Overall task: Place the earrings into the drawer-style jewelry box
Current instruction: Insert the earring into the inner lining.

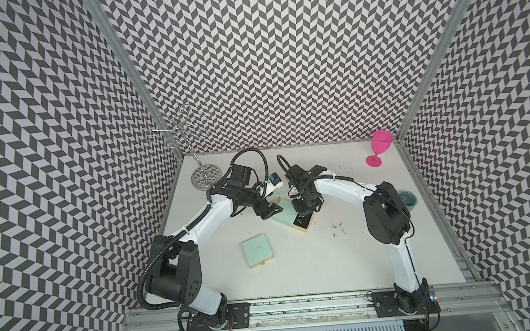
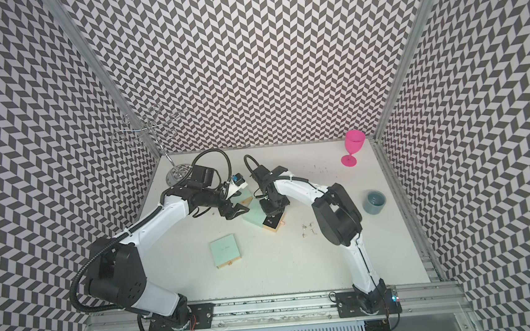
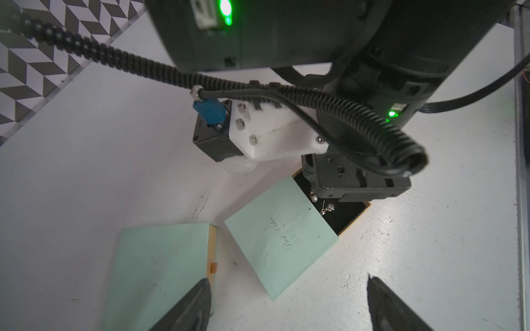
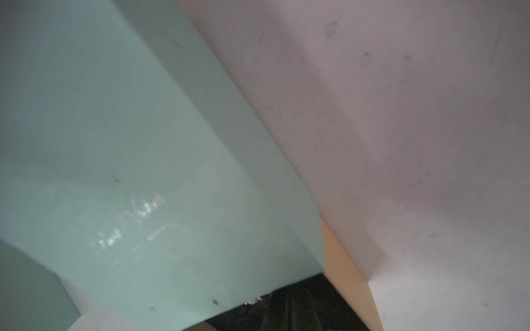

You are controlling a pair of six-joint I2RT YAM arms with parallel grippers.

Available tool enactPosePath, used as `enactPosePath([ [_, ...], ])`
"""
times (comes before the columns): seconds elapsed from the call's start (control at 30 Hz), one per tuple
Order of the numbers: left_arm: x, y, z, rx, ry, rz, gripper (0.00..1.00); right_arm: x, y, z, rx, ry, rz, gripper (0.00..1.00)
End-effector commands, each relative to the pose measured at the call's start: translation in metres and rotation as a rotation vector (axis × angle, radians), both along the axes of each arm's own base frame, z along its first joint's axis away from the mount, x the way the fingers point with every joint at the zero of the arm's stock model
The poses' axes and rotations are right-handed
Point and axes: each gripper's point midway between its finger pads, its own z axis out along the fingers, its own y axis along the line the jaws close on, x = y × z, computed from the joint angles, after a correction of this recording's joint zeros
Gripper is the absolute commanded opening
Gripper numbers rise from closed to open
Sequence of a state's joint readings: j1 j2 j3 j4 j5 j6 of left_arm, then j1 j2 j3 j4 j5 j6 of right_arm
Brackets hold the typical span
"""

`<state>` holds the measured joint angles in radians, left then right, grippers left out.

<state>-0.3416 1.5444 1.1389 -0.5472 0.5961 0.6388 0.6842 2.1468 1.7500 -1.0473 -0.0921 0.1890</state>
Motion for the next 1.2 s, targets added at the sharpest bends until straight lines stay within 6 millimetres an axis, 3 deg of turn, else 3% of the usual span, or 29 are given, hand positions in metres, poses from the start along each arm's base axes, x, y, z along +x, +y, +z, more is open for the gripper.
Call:
enactPosePath([
  [0.0, -0.002, 0.002, 0.004, -0.004, -0.022, -0.015, 0.86, 0.004, 0.003, 0.001, -0.004, -0.018, 0.010, 0.06],
  [1.17, -0.002, 0.006, 0.000, 0.007, -0.014, -0.010, 0.85, 0.003, 0.006, -0.026, -0.012, 0.017, 0.018, 0.05],
])
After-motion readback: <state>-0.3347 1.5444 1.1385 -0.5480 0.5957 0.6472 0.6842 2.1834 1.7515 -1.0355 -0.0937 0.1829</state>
